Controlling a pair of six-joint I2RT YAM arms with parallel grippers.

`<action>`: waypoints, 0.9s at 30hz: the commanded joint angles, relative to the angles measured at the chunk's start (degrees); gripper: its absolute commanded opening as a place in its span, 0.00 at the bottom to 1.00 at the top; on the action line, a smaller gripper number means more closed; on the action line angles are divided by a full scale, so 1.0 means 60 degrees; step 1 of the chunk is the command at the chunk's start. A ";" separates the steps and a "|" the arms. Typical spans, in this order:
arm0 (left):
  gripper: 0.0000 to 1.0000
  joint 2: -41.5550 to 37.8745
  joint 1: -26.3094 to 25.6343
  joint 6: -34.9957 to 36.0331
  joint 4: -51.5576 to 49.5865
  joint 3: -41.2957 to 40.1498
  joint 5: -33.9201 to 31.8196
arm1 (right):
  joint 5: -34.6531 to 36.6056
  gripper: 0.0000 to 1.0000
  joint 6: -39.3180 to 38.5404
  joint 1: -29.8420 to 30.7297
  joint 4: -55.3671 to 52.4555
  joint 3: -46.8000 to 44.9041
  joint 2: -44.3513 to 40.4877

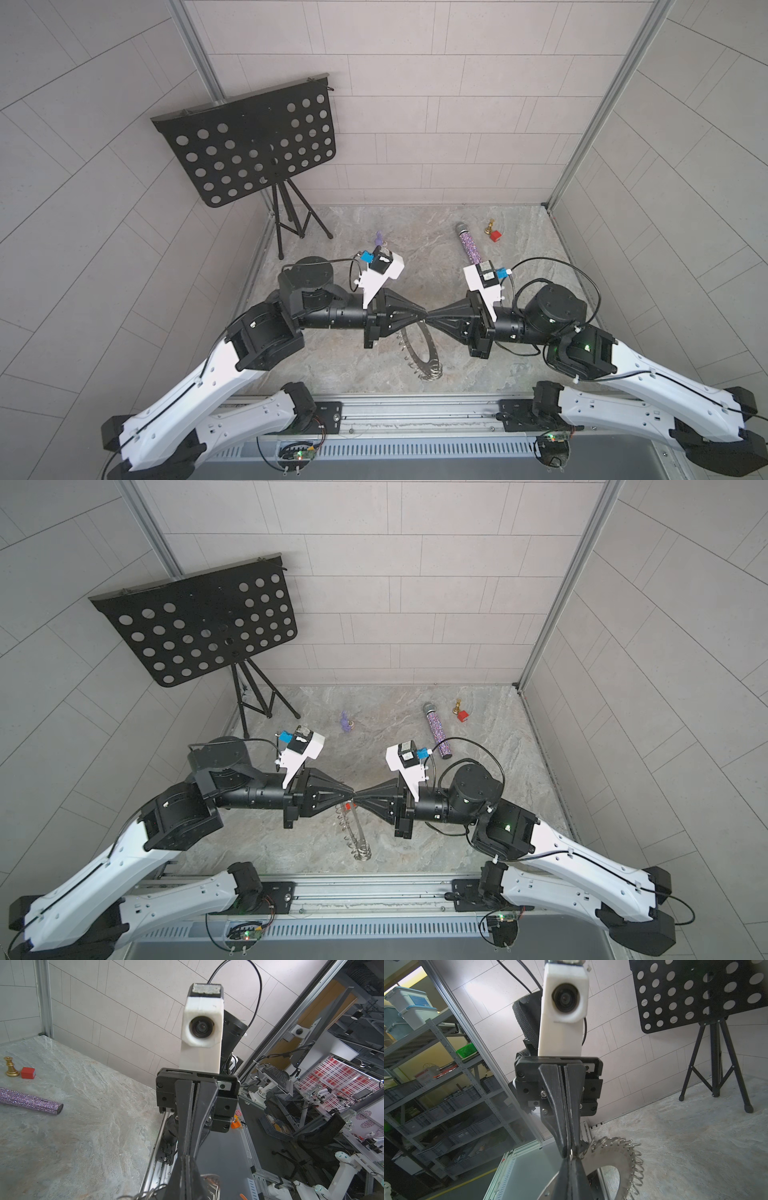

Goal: Attach keys to a key ring
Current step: Adjust the keyring.

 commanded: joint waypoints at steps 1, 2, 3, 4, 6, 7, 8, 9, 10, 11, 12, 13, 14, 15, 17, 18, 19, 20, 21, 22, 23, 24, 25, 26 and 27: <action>0.02 0.0006 -0.0038 -0.0167 0.0491 -0.0089 0.0040 | -0.0032 0.00 -0.0217 0.0066 0.0481 0.0046 -0.0035; 0.02 -0.0004 -0.0039 -0.0170 0.0505 -0.0099 0.0020 | -0.0020 0.00 -0.0239 0.0062 0.0560 0.0019 -0.0065; 0.01 -0.0018 -0.0041 -0.0186 0.0544 -0.0115 -0.0024 | 0.0003 0.00 -0.0239 0.0062 0.0634 -0.0008 -0.0099; 0.01 -0.0036 -0.0037 -0.0207 0.0612 -0.0141 -0.0056 | -0.0002 0.00 -0.0224 0.0062 0.0667 -0.0020 -0.0115; 0.00 -0.0081 -0.0038 -0.0241 0.0735 -0.0165 -0.0032 | -0.0050 0.00 -0.0188 0.0061 0.0657 0.0027 -0.0076; 0.00 -0.0078 -0.0038 -0.0267 0.0756 -0.0167 -0.0008 | -0.0108 0.00 -0.0163 0.0062 0.0664 0.0039 -0.0045; 0.00 -0.0067 -0.0037 -0.0277 0.0772 -0.0163 0.0034 | -0.0167 0.00 -0.0126 0.0062 0.0650 0.0077 0.0003; 0.00 -0.0050 -0.0037 -0.0277 0.0785 -0.0149 0.0078 | -0.0205 0.00 -0.0074 0.0064 0.0617 0.0100 0.0056; 0.00 -0.0032 -0.0037 -0.0297 0.0798 -0.0139 0.0120 | -0.0195 0.00 -0.0044 0.0061 0.0572 0.0128 0.0091; 0.00 -0.0028 -0.0047 -0.0321 0.0813 -0.0148 0.0166 | -0.0214 0.02 -0.0038 0.0062 0.0568 0.0146 0.0138; 0.00 -0.0014 -0.0037 -0.0339 0.0831 -0.0137 0.0206 | -0.0222 0.05 -0.0020 0.0062 0.0568 0.0145 0.0160; 0.00 -0.0015 -0.0039 -0.0357 0.0828 -0.0147 0.0227 | -0.0234 0.07 0.0000 0.0062 0.0587 0.0146 0.0171; 0.00 -0.0019 -0.0038 -0.0365 0.0831 -0.0147 0.0243 | -0.0259 0.08 -0.0002 0.0062 0.0623 0.0149 0.0190; 0.00 -0.0023 -0.0037 -0.0365 0.0831 -0.0154 0.0253 | -0.0279 0.09 0.0020 0.0066 0.0642 0.0157 0.0190; 0.00 -0.0032 -0.0037 -0.0372 0.0831 -0.0173 0.0240 | -0.0334 0.09 0.0025 0.0066 0.0647 0.0190 0.0223; 0.00 -0.0028 -0.0041 -0.0381 0.0831 -0.0177 0.0254 | -0.0401 0.09 0.0025 0.0073 0.0670 0.0208 0.0258; 0.00 -0.0021 -0.0045 -0.0377 0.0831 -0.0178 0.0246 | -0.0458 0.08 0.0025 0.0067 0.0681 0.0231 0.0279; 0.00 -0.0021 -0.0045 -0.0374 0.0831 -0.0192 0.0260 | -0.0509 0.08 0.0051 0.0076 0.0696 0.0260 0.0308; 0.00 -0.0023 -0.0037 -0.0379 0.0830 -0.0205 0.0247 | -0.0600 0.06 0.0078 0.0075 0.0707 0.0275 0.0351; 0.00 -0.0004 -0.0037 -0.0372 0.0831 -0.0218 0.0258 | -0.0633 0.05 0.0082 0.0077 0.0728 0.0291 0.0389; 0.00 0.0007 -0.0033 -0.0384 0.0831 -0.0221 0.0272 | -0.0644 0.04 0.0104 0.0077 0.0754 0.0295 0.0419; 0.00 0.0000 -0.0047 -0.0378 0.0831 -0.0221 0.0285 | -0.0688 0.02 0.0138 0.0077 0.0795 0.0284 0.0440; 0.00 0.0027 -0.0052 -0.0377 0.0831 -0.0236 0.0274 | -0.0718 0.00 0.0163 0.0097 0.0838 0.0280 0.0461; 0.00 0.0036 -0.0041 -0.0363 0.0831 -0.0247 0.0270 | -0.0734 0.00 0.0209 0.0091 0.0888 0.0284 0.0485; 0.00 0.0032 -0.0054 -0.0358 0.0831 -0.0262 0.0246 | -0.0748 0.00 0.0257 0.0095 0.0930 0.0274 0.0504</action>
